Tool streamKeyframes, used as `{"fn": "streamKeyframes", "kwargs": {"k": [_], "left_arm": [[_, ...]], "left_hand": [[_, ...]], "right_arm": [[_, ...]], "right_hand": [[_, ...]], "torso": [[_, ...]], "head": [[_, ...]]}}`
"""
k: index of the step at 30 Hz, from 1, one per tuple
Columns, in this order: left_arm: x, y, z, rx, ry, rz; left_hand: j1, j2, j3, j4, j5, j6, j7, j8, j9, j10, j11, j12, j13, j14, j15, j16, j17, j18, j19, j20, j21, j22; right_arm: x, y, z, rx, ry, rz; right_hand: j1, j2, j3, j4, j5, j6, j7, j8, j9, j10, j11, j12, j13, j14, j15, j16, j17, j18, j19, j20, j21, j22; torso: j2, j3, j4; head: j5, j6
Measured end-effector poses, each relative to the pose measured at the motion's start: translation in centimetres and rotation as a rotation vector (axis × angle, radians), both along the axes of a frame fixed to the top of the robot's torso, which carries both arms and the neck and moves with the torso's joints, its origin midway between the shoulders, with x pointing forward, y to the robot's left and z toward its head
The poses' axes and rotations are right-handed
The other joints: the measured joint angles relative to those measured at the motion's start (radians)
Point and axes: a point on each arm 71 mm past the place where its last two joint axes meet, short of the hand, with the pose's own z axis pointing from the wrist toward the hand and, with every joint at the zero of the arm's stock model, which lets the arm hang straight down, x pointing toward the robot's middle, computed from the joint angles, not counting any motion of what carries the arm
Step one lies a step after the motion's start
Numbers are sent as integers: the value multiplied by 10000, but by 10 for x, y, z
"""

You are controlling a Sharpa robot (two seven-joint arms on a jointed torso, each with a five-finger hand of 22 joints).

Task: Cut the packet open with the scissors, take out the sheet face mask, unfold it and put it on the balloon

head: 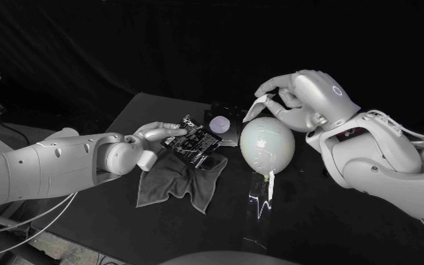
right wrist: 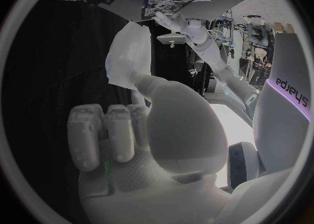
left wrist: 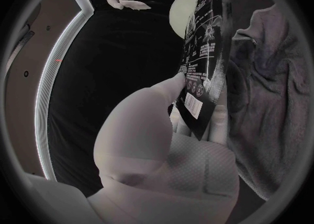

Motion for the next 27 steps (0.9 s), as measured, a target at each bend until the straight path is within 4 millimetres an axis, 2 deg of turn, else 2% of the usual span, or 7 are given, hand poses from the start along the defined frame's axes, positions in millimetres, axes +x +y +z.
{"fn": "streamKeyframes", "kwargs": {"k": [10, 17, 19, 21, 24, 25, 27], "left_arm": [[-14, 10, -18, 1219, 351, 372], [-17, 14, -25, 2600, 838, 282], [-18, 14, -26, 2838, 916, 278], [-19, 14, -26, 3071, 954, 259], [-18, 12, -25, 3359, 884, 149], [-18, 11, -24, 3445, 848, 103], [-18, 9, -23, 3623, 731, -25]], "left_hand": [[-16, -16, -27, -29, -18, -1, -1, 0, -28, 0, 0, 6, 16, 1, -1, -38, 18, 1, -115, -32, 128, 85], [-107, -4, -25, -31, -15, 35, -37, 0, -64, 72, -3, 44, 46, 59, 10, -81, 44, 1, -256, -35, 363, 255], [-183, -57, 231, -286, -7, 35, -37, 0, -67, 72, -3, 45, 63, 60, 9, -128, 44, -1, -280, -44, 380, 266], [-270, -112, 231, -286, 11, -24, 20, -5, -125, 4, 61, 45, 53, 73, -4, -254, 37, 1, -436, 2, 389, 288], [-438, -269, 235, -288, 51, -251, 151, -175, -241, -353, 206, -167, -81, -1, -186, -519, -53, 6, -776, 165, 422, 321], [-593, -333, 643, -696, 51, -405, 215, -258, -293, -587, 260, -301, -150, -131, -201, -642, -103, 8, -976, 252, 424, 331], [-712, -446, 988, -976, 51, -603, 264, -320, -364, -960, 371, -537, -308, -446, -74, -793, -155, 36, -1265, 436, 335, 334]], "right_arm": [[2, -3, -1, -24, 63, -65], [2, -4, -1, -59, 108, -86], [2, -4, -2, -70, 119, -95], [2, -4, -2, -78, 130, -99], [3, -4, -2, -97, 149, -108], [3, -4, -2, -103, 155, -111], [3, -4, -2, -115, 171, -114]], "right_hand": [[0, 0, 0, 0, -1, 0, 0, -6, 6, 0, 0, 14, -4, 0, 0, 14, 6, 0, 0, 0, 31, 0], [0, 0, -1, 1, -2, 0, 1, -18, 9, 0, -1, 16, -9, 0, 0, 14, 6, 0, -1, 0, 30, 3], [0, 0, -1, 1, -2, 0, 1, -18, 10, -1, 0, 16, -8, 0, 0, 14, 6, 0, -1, 0, 30, 4], [0, 0, -1, 1, -2, 0, 1, -34, 12, -1, 0, 16, -7, 0, 0, 13, 5, 0, -1, 0, 30, 5], [0, 0, 0, 2, -2, 0, 2, -38, 12, -1, 0, 15, -3, 0, 0, 8, 0, 0, -1, 0, 29, 6], [0, 0, 13, 15, -3, 0, 2, -45, 12, -1, -1, 15, -2, 0, 0, 8, -2, 0, -1, 1, 29, 6], [0, 0, 27, 29, -3, 0, 2, -47, 12, -1, -1, 14, -2, 0, 0, 7, -2, 0, -1, 0, 29, 6]], "torso": [[9, -12, -5], [13, -9, -17], [15, -8, -17], [16, -8, -17], [16, -6, -16], [15, -5, -14], [15, -6, -12]], "head": [[74, -192], [102, -259], [102, -274], [99, -284], [86, -308], [83, -314], [81, -328]]}}
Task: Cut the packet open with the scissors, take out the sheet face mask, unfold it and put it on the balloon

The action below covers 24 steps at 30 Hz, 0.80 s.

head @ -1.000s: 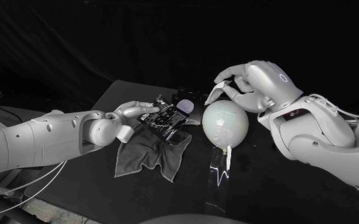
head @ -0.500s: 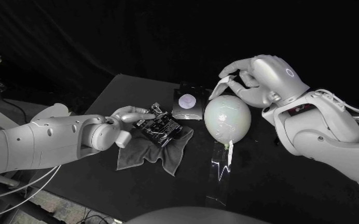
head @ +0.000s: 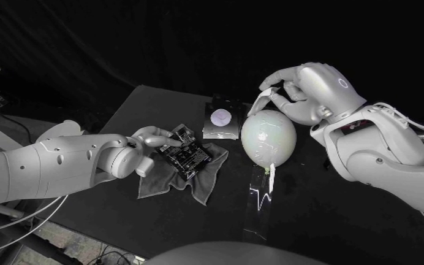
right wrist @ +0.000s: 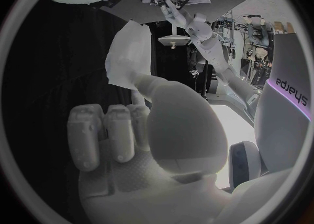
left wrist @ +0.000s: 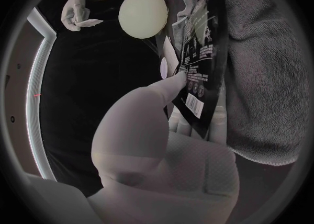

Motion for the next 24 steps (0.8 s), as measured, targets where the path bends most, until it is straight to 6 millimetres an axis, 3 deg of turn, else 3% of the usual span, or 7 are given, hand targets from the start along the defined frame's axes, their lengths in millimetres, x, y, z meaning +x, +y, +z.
{"fn": "streamKeyframes", "kwargs": {"k": [2, 6, 8, 13, 16, 18, 24], "left_arm": [[0, -2, 2, 158, -109, -172], [-1, -4, 4, 428, -338, -448], [-1, -4, 5, 534, -469, -556], [-2, -6, 8, 840, -875, -849], [-2, -6, 11, 1142, -1232, -1078], [-1, -5, 14, 1422, -1529, -1229], [1, -4, 19, 2130, -2207, -1631]], "left_hand": [[-267, -82, 118, -15, 48, -210, -36, -82, -82, -357, 147, -204, -192, -479, 200, -282, -136, -67, -376, 269, -114, -13], [-681, -392, 160, 26, 12, -372, -90, -82, -158, -886, 288, -358, -416, -1179, 507, -691, -397, -278, -535, 233, -250, -97], [-902, -565, 160, 26, 12, -444, -86, -82, -183, -1266, 450, -359, -488, -1640, 678, -885, -540, -327, -634, 244, -250, -96], [-1180, -844, 10, 84, 12, -711, -139, -83, -253, -1802, 627, -326, -499, -2535, 942, -1135, -710, -346, -891, 396, -250, -95], [-1193, -856, -137, 97, 12, -728, -156, -83, -289, -1929, 682, -224, -493, -2985, 1065, -1180, -802, -344, -1181, 742, -259, -96], [-1193, -856, -214, 48, 12, -814, -146, -42, -316, -2037, 725, -211, -488, -3247, 1137, -1241, -873, -316, -1147, 914, -1091, -95], [-1136, -913, -566, 38, 12, -976, -195, -41, -396, -2335, 845, -50, -485, -3851, 1293, -1322, -1049, -312, -1102, 975, -2520, -96]], "right_arm": [[0, 0, 0, -11, 14, 0], [0, 0, -1, -28, 39, -5], [1, 0, -1, -38, 53, -9], [1, -1, -1, -66, 90, -17], [1, -1, -2, -91, 119, -27], [1, -1, -2, -112, 140, -36], [2, -2, -3, -168, 191, -52]], "right_hand": [[0, 0, 0, 0, 0, -1, 1, 17, 0, 0, 0, -1, 1, 0, 0, -1, 0, 0, 0, 0, -1, 0], [0, 0, 0, 0, 0, -9, 9, 49, -2, -1, 0, -4, 1, 0, 0, -3, 1, 0, 0, 0, -8, -2], [0, 0, 0, 0, 0, -10, 10, 50, -4, -1, 0, -14, 1, 0, 0, -22, 1, 0, 0, 0, -9, -3], [0, 0, 3, -3, -1, -11, 12, 50, -6, -1, -1, -35, -1, 0, 0, 6, 3, 0, 0, 1, -13, -9], [0, 0, 29, -29, -18, -13, 13, 50, -6, -1, -1, -25, -3, 0, 0, 8, 9, 0, 0, 1, -19, -8], [0, 0, 29, -29, -19, -13, 13, 49, -6, -1, -1, 1, -7, 0, 0, 8, 9, 0, -1, 0, -19, -8], [0, 0, 29, -29, -20, -14, 14, 44, -4, -1, -1, 2, -6, 0, 0, 7, 8, 0, -1, 1, -27, -5]], "torso": [[0, 0, 1], [0, 1, 1], [-1, 1, 2], [-1, 0, 5], [-2, 0, 5], [-3, 1, 4], [-3, 0, 0]], "head": [[-4, -11], [-6, -32], [-10, -38], [-12, -44], [-18, -47], [-33, -50], [-67, -43]]}}
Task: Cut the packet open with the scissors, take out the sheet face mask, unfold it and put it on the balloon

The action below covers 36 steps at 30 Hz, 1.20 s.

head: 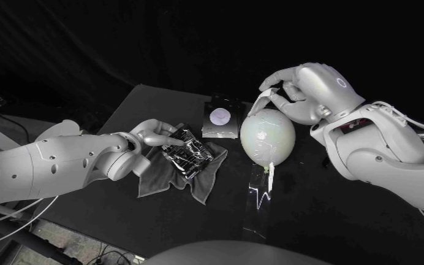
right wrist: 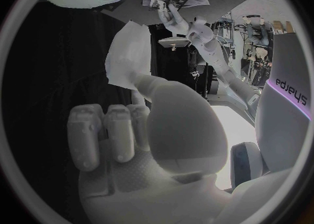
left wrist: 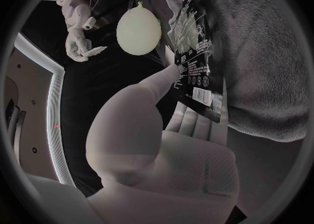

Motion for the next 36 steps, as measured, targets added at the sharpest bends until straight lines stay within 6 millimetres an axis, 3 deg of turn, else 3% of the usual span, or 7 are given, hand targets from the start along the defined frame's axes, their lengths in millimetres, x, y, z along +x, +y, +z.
{"fn": "streamKeyframes", "kwargs": {"k": [4, 6, 8, 14, 20, 29, 36], "left_arm": [[1, 2, 4, 431, -446, -182], [2, 3, 6, 644, -674, -244], [3, 5, 9, 841, -890, -285], [7, 9, 14, 1248, -1317, -273], [13, 13, 22, 1479, -1793, -181], [18, 13, 30, 1635, -2148, -251], [19, 11, 31, 1607, -2247, -297]], "left_hand": [[70, 3, -265, 4, 0, -87, -15, 51, -37, -144, 67, 72, 6, -372, 122, -52, -113, 130, -571, 567, -369, -245], [190, 7, -515, 3, 0, -180, -2, 51, -64, -318, 81, 72, 6, -641, 171, -117, -198, 133, -947, 646, -590, -1581], [326, 67, -860, 42, 0, -194, -16, 113, -88, -478, 117, 153, 6, -846, 196, -117, -278, 130, -1449, 828, -834, -2043], [830, 183, -1980, 307, 0, -356, -37, 227, -168, -938, 177, 247, 5, -1333, 317, -118, -490, -207, -2034, 841, -1195, -2354], [1515, 172, -2979, 1095, 1, -485, -57, 343, -258, -1324, 250, 480, 5, -2058, 371, -117, -862, -351, -2315, 842, -1449, -2451], [2690, -260, -3967, 3124, 1, -694, -88, 451, -427, -1606, 248, 827, 4, -2443, 407, 1, -1199, -353, -2317, 844, -1662, -2468], [2965, -137, -4107, 3717, 2, -615, -86, 633, -427, -1473, 118, 1138, 44, -1271, 213, 604, -852, -352, -1326, 825, -1560, -2347]], "right_arm": [[0, 0, -1, -38, 38, -2], [0, 0, -1, -54, 56, 2], [0, 0, -1, -68, 76, 11], [0, 1, -2, -95, 116, 37], [0, 3, -3, -121, 156, 72], [0, 4, -4, -159, 211, 106], [0, 4, -4, -184, 239, 106]], "right_hand": [[0, 0, 0, 0, 0, -1, 1, -5, 3, 0, 0, -1, 4, 0, 0, -4, 0, 0, 0, 0, -1, 2], [0, 0, 0, 0, 0, -1, 2, -13, 7, 0, 0, -1, 5, 0, 0, -6, 0, 0, 0, 0, -1, 3], [0, 0, 0, 0, 0, -2, 2, -15, 8, 0, 0, -2, 6, 0, 0, -7, -1, 0, 0, 0, -1, 4], [0, 0, 0, 0, -1, -3, 4, -34, 7, 0, 0, -4, 8, 0, 0, -9, -8, 0, -1, 1, -2, 5], [-42, -43, -1, 0, -1, -6, 6, -19, 6, -1, -1, -21, 7, 0, 0, -27, -8, -1, 23, -23, 29, 3], [-42, -43, -1, 0, -1, -14, 15, 6, 3, -2, -2, 0, -1, 0, 0, 0, -2, 0, 22, -23, 29, -3], [-42, -43, -1, 0, -1, -15, 15, 5, 4, -16, -16, 0, 1, 0, 0, -1, 1, 0, 22, -22, 27, 0]], "torso": [[0, 0, 0], [-1, 1, 0], [-2, 4, 0], [-8, 5, 0], [-9, 5, 0], [-1, 2, -6], [2, -1, -10]], "head": [[-16, 8], [-28, 12], [-35, 19], [-55, 43], [-99, 90], [-120, 126], [-122, 134]]}}
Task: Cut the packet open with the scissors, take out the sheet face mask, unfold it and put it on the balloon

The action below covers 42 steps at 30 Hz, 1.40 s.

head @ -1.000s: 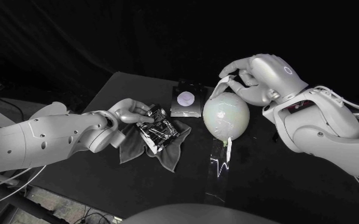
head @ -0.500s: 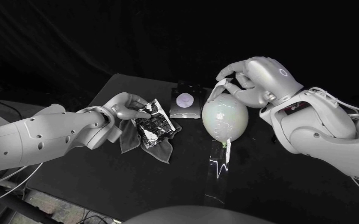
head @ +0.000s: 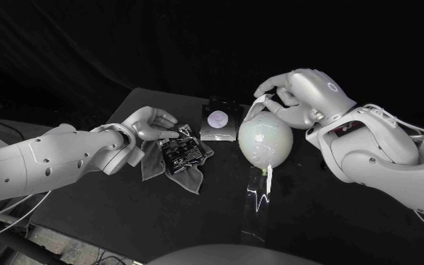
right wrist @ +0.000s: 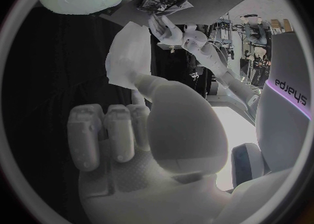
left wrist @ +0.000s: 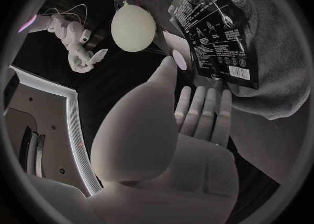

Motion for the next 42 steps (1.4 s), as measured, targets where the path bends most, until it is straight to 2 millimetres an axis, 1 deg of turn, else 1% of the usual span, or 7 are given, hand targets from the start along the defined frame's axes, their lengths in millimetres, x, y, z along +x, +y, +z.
{"fn": "streamKeyframes", "kwargs": {"k": [6, 10, 18, 25, 28, 31, 42], "left_arm": [[3, 0, 5, -597, -115, 157], [7, 1, 12, -1344, -160, 404], [16, 4, 31, -2646, -368, 727], [20, -6, 40, -3306, -527, 450], [22, -16, 41, -3528, -504, 194], [24, -34, 41, -3830, -450, -267], [32, -105, 46, -4975, -413, -2283]], "left_hand": [[130, 131, 0, 193, 0, 395, 67, 108, -26, 523, -93, 229, -3, 669, -145, 433, 90, 13, 456, -14, 65, 17], [244, 245, 88, 105, 1, 572, 76, 55, -116, 813, -304, 306, -29, 1363, -409, 860, 236, 398, 1161, -53, 338, 137], [366, 368, 341, -82, 2, 785, 143, -16, -228, 1142, -427, 308, -63, 1390, -435, 781, 126, 345, 413, 28, -52, -26], [590, 593, 961, -285, 3, 1274, 192, -118, -342, 1600, -484, 206, -69, 1947, -599, 1036, 157, 235, 1006, -58, 153, 103], [568, 571, 1430, -237, 3, 1536, 227, -237, -451, 1863, -532, 101, -83, 2252, -686, 1221, 182, 482, 1572, -114, 464, 234], [449, 452, 1983, -172, 3, 1780, 308, -329, -552, 2125, -625, 15, -83, 2503, -798, 1372, 202, 790, 1899, -140, 650, 309], [-641, -466, 2862, 129, -20, 1642, 300, -983, -914, 1858, -408, -819, -93, 1853, -519, 684, -114, 793, 1226, 17, 169, 24]], "right_arm": [[0, 0, 0, -20, 20, 2], [0, 0, 0, -33, 34, 10], [1, 1, -1, -73, 69, 0], [4, 3, -3, -121, 143, 3], [5, 4, -4, -146, 194, -4], [7, 5, -5, -186, 283, -20], [12, 8, -9, -402, 703, -27]], "right_hand": [[0, 0, 0, 0, 0, 0, 0, -8, 5, 0, 0, -1, 4, 0, 0, -6, 0, 0, -1, 1, -8, 3], [0, 0, 0, 0, 0, -1, 1, -11, 7, 0, 0, -3, 6, 0, 0, -8, -1, 0, -1, 1, -10, 4], [0, 0, 0, 0, 0, -1, 1, -37, 7, -1, 0, -20, 5, 0, 0, -15, -9, 0, -2, 2, -20, 4], [0, 0, 29, -29, 0, -1, 1, -3, 3, -1, -1, -10, -1, 0, 0, 1, -7, -1, -3, 2, -27, 0], [0, 0, 29, -29, -1, -1, 2, 2, 3, -1, -1, 0, -2, 0, 0, 1, -7, 0, -3, 3, -28, -3], [0, 0, 29, -29, -1, -2, 2, 2, 4, -1, -1, 0, -2, 0, 0, 1, -4, 0, -3, 3, -28, -3], [0, 0, 29, -30, -1, -3, 3, 0, 13, -1, -1, -2, 6, 0, 0, -7, 0, -1, -4, 4, -30, 2]], "torso": [[2, 0, 4], [3, 1, 2], [0, 0, 0], [-2, 1, -1], [-2, 1, -1], [2, -5, 0], [12, -11, -5]], "head": [[-7, 6], [12, 7], [4, 57], [-142, 210], [-284, 322], [-453, 438], [-951, 747]]}}
